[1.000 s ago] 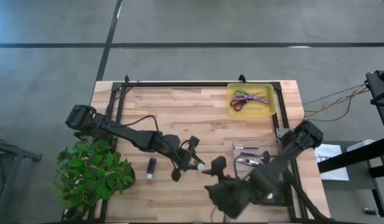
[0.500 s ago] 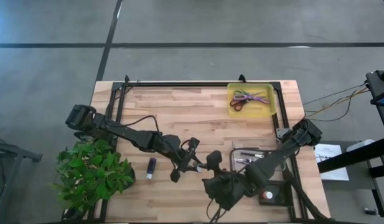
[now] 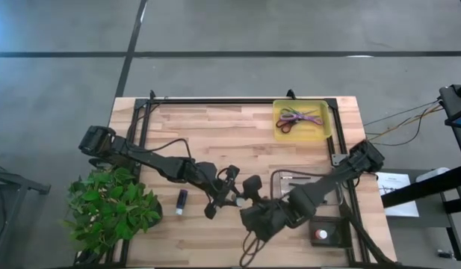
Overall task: Pick & Place Paint Supplies
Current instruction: Put the green acrylic paint bottle into the black bin
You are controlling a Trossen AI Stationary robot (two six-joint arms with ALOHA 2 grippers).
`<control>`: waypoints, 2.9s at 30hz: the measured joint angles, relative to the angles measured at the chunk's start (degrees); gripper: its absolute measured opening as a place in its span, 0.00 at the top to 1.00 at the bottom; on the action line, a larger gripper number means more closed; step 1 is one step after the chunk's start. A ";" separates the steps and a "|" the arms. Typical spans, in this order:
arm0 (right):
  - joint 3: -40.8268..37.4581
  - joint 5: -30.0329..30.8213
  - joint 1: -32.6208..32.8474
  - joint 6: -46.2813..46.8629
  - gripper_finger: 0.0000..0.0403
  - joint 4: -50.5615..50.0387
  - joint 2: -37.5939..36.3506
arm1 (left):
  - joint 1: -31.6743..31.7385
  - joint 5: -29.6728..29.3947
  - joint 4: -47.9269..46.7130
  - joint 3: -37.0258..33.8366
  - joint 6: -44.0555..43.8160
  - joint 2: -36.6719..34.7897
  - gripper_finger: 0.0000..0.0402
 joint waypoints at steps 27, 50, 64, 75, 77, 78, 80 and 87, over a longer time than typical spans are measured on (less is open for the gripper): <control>-0.02 0.17 0.17 -1.92 0.72 -1.19 0.04 | -0.20 -9.44 0.06 -0.01 4.06 0.00 0.63; 0.13 6.26 17.14 44.21 0.72 -24.88 -3.71 | 2.03 -18.09 -1.25 -0.05 13.75 -0.02 0.41; 0.13 3.47 29.65 78.66 0.72 -40.76 -5.30 | 3.43 -5.54 1.70 -0.07 9.54 -0.07 0.40; -3.93 -2.95 34.52 92.86 0.72 -41.36 -7.58 | 4.11 -4.27 1.65 -0.61 7.71 -0.07 0.40; -4.99 -5.64 34.52 93.75 0.72 -41.42 -7.76 | 4.11 -4.09 2.07 -1.36 7.67 -0.07 0.40; -5.45 -6.71 34.52 94.00 0.72 -41.41 -7.76 | 4.13 -4.04 2.30 -1.66 7.67 -0.07 0.40; -6.16 -8.29 34.54 94.27 0.72 -41.38 -7.72 | 4.22 -3.89 2.80 -2.44 7.67 -0.07 0.40; -8.67 -6.65 34.48 94.95 0.72 -41.38 -8.26 | 4.63 -3.93 4.51 -4.43 6.15 -0.07 0.40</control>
